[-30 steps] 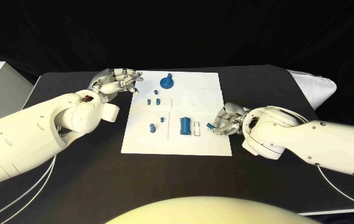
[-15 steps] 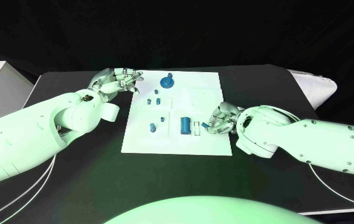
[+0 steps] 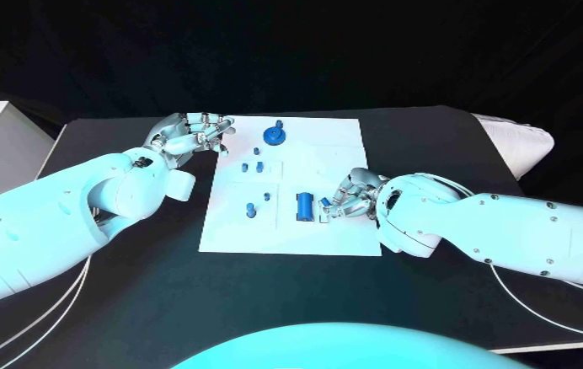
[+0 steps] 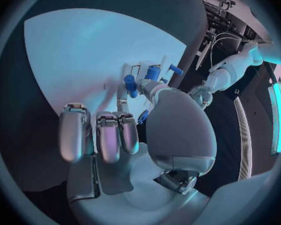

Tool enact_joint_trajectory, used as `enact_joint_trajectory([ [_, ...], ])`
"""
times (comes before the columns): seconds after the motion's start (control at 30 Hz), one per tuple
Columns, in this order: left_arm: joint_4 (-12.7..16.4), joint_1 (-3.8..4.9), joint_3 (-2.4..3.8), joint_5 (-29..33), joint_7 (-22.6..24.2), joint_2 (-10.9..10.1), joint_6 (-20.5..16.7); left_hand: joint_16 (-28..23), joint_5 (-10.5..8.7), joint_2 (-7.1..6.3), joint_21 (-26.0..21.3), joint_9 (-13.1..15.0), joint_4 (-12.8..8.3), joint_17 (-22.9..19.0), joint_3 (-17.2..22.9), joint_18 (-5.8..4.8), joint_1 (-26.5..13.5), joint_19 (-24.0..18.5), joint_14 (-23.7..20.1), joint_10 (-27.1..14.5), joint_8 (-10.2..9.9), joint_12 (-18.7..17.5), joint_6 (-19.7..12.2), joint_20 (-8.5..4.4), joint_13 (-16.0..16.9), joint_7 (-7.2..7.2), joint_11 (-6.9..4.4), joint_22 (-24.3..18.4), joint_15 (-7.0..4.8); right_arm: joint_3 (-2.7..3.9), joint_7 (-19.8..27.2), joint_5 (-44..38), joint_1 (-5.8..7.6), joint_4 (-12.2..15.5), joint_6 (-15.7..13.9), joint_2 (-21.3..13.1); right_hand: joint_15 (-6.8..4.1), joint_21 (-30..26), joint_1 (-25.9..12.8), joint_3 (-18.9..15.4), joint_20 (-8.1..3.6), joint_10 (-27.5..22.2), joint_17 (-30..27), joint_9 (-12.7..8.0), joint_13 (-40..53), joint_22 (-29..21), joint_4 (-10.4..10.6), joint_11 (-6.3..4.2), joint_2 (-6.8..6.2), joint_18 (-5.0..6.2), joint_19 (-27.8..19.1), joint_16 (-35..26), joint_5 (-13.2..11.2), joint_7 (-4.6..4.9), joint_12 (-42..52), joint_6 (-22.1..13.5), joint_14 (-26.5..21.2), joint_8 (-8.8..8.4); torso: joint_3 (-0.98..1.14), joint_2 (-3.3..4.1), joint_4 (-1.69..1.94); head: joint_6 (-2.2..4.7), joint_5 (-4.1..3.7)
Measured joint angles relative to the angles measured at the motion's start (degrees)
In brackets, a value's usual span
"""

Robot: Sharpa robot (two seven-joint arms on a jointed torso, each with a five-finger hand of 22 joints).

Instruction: Assemble the parts on the task board

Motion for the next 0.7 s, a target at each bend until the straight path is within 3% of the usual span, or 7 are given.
enact_joint_trajectory([
  [0.7,0.0,0.00,0.00,0.0,-0.2,-0.1,0.2,0.0,0.00,0.00,0.0,0.0,0.0,0.0,0.0,0.00,0.0,0.0,0.0,0.0,0.0,0.0,0.0,0.00,0.0,0.00,0.00,-0.1,0.00,-0.02,0.0,2.1,-0.08,-0.5,1.4,0.7,0.00,0.0,-1.1,-0.8,0.00,0.0,0.0,-0.1,0.0,0.0,0.8,0.00,0.12,0.00,0.0,0.0,-0.3,-0.18,0.0,0.2,0.0,0.00,0.04,-0.04,-0.07,-0.41,0.30],
])
